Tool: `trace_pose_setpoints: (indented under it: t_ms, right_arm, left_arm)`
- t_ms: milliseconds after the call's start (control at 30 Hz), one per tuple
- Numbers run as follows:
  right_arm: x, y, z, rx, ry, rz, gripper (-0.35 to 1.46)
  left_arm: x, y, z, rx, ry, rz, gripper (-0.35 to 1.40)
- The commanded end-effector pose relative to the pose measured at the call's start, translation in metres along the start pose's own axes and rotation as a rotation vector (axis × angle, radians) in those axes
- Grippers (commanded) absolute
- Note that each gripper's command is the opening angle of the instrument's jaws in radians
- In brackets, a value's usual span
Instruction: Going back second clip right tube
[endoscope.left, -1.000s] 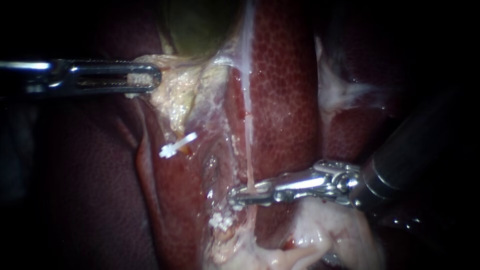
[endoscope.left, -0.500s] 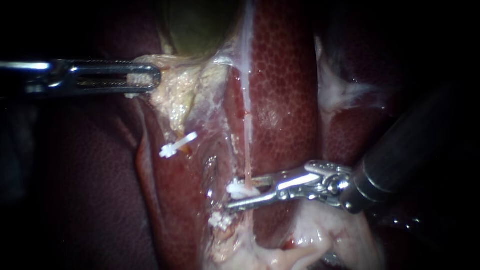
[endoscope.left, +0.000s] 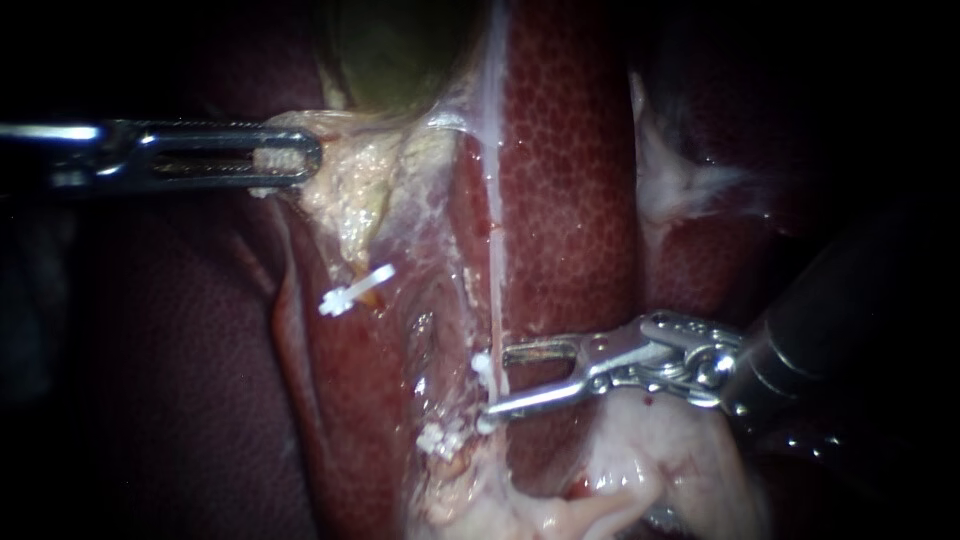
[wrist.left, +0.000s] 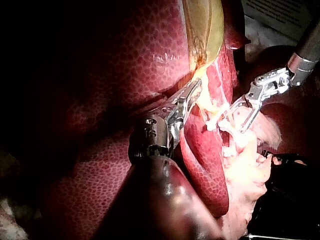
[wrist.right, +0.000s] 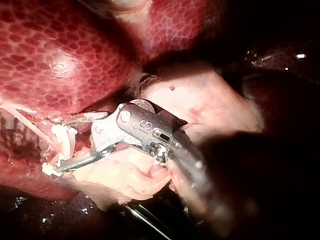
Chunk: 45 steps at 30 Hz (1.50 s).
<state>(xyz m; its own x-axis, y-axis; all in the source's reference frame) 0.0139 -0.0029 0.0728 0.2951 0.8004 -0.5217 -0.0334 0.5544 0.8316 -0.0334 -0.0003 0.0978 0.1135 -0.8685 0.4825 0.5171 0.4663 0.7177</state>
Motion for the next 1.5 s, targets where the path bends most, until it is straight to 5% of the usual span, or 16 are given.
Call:
trace_pose_setpoints:
  t_ms: [33,667,1100,1500]
  right_arm:
    - [0.0002,-0.0001,-0.0003,0.001,0.0,-0.009,0.6]
    - [0.0018,-0.0013,-0.0029,0.009,-0.004,-0.055,0.6]
    - [0.0076,-0.0053,-0.0072,0.031,-0.014,-0.282,0.6]
    - [0.0103,-0.007,-0.0097,0.041,-0.013,-0.393,0.6]
  left_arm:
    - [0.0,0.0,0.0,0.0,0.0,0.0,-0.35]
    - [0.0,0.0,0.0,0.0,0.0,0.0,-0.35]
    - [0.0,0.0,0.0,0.0,0.0,0.0,-0.35]
    - [0.0001,0.0,0.0,0.0,0.0,0.001,-0.35]
